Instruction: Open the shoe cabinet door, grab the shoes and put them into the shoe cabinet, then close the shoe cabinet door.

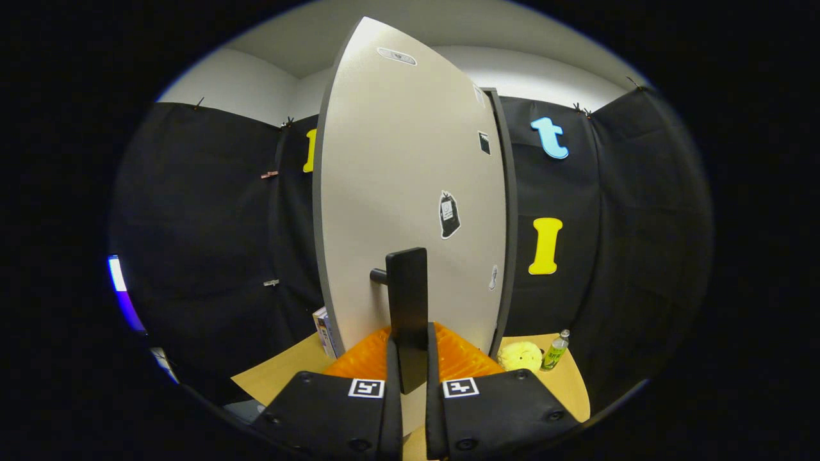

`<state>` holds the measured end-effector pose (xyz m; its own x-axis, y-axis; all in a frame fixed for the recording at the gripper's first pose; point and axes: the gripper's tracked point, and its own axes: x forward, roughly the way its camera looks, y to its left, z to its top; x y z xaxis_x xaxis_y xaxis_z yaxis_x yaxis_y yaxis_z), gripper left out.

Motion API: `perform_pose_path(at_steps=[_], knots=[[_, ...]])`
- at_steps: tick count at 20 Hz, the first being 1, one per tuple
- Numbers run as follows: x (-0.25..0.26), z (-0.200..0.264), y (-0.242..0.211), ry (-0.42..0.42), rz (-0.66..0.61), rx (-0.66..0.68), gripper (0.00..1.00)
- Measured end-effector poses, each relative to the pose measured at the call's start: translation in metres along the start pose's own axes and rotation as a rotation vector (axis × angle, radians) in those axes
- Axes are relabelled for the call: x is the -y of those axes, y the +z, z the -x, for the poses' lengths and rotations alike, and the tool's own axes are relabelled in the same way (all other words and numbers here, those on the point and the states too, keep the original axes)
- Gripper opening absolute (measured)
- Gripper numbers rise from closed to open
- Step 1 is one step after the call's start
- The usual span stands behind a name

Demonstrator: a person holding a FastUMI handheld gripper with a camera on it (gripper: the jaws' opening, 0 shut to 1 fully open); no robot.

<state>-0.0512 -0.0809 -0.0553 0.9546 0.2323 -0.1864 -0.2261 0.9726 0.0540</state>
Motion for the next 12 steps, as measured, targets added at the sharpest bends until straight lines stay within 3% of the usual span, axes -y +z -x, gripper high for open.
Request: perform_pose_path(at_steps=[4,12], knots=[[0.026,0.014,0.001,-0.039,0.018,0.006,0.18],[0.094,0.033,0.005,-0.193,-0.016,0.02,0.16]])
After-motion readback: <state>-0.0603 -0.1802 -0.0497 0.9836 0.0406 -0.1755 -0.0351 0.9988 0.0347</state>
